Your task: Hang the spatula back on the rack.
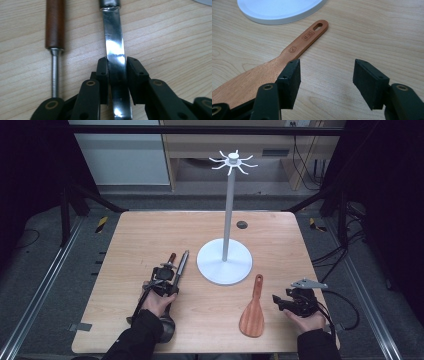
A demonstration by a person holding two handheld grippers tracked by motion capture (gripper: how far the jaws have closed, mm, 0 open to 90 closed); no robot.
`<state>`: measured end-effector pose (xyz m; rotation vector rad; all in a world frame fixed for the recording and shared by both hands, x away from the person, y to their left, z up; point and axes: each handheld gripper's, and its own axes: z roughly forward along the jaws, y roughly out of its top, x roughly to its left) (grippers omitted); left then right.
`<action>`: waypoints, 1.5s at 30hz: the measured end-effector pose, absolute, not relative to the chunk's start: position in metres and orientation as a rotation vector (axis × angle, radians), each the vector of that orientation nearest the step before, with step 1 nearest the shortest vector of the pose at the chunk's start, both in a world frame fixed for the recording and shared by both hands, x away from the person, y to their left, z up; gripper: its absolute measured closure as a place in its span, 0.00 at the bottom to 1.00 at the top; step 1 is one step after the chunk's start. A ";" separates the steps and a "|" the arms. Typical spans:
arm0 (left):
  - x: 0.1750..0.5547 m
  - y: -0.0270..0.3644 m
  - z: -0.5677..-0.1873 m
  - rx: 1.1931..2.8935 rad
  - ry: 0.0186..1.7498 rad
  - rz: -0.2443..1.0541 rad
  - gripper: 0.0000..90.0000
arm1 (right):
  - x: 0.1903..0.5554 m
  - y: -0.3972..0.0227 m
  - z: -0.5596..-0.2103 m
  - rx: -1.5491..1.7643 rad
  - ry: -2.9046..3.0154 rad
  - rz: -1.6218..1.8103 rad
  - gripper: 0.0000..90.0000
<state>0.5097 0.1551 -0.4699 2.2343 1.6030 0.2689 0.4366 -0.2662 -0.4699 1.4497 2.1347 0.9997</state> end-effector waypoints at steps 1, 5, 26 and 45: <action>0.510 0.155 -0.470 2.231 1.602 0.264 0.82 | 0.437 -0.266 -0.470 1.449 2.136 1.000 0.44; 0.512 0.158 -0.470 2.223 1.618 0.247 0.83 | 0.437 -0.266 -0.470 1.447 2.141 0.998 0.44; 0.494 0.173 -0.455 2.248 1.462 0.227 0.83 | 0.437 -0.266 -0.470 1.453 2.139 0.998 0.44; 0.474 0.186 -0.431 2.166 1.350 0.276 0.83 | 0.437 -0.267 -0.469 1.460 2.135 1.004 0.45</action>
